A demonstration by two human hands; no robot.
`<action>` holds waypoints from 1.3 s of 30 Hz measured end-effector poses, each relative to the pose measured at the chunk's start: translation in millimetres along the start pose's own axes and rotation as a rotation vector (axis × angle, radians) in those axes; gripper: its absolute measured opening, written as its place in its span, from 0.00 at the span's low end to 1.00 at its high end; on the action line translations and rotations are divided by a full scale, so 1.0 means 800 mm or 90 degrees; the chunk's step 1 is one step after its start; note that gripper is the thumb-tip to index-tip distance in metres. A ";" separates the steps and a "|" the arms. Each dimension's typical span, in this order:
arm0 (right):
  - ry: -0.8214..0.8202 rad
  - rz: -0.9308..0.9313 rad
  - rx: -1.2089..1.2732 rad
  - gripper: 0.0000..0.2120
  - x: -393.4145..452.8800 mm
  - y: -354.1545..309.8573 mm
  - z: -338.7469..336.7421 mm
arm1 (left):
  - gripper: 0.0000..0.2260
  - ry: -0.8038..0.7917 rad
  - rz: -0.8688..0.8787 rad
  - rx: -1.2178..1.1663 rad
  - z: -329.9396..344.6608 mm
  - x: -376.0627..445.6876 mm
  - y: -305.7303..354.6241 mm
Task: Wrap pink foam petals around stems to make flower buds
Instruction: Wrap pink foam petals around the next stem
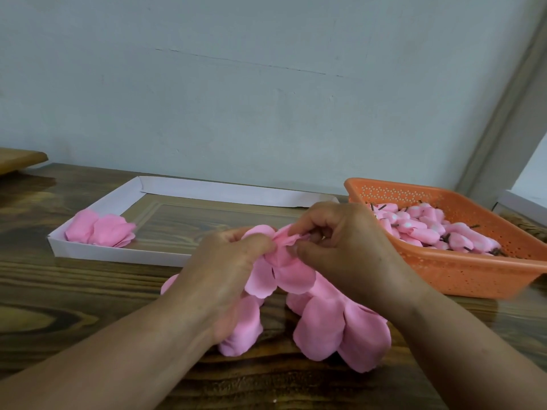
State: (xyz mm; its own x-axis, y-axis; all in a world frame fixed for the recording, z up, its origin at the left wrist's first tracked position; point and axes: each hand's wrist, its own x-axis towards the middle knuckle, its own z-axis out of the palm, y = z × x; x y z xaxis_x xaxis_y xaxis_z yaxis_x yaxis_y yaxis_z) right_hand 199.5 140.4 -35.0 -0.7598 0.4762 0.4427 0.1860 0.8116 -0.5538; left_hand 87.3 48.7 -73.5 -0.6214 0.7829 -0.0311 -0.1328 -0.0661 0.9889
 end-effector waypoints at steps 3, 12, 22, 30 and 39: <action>0.007 -0.002 -0.002 0.11 -0.001 0.003 0.003 | 0.10 -0.007 0.001 0.015 0.001 -0.001 0.001; 0.022 0.008 0.023 0.08 0.001 0.005 0.009 | 0.08 -0.021 0.002 0.006 0.001 0.000 0.001; 0.064 -0.051 -0.076 0.04 -0.006 0.002 0.022 | 0.05 0.020 -0.006 0.030 -0.003 0.008 -0.007; -0.002 -0.104 -0.115 0.03 -0.003 -0.001 0.005 | 0.06 -0.007 -0.017 0.030 -0.004 0.005 -0.002; 0.061 0.016 0.051 0.07 0.004 0.009 0.002 | 0.12 -0.033 0.042 -0.065 0.001 0.000 0.003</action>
State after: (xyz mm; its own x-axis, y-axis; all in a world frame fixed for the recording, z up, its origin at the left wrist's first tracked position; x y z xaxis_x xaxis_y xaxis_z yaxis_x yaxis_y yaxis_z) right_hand 197.3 147.0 -38.8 -0.6920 0.5291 0.4911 0.1506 0.7711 -0.6186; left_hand 87.5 49.3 -70.7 -0.5914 0.8052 0.0438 -0.1726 -0.1795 0.9685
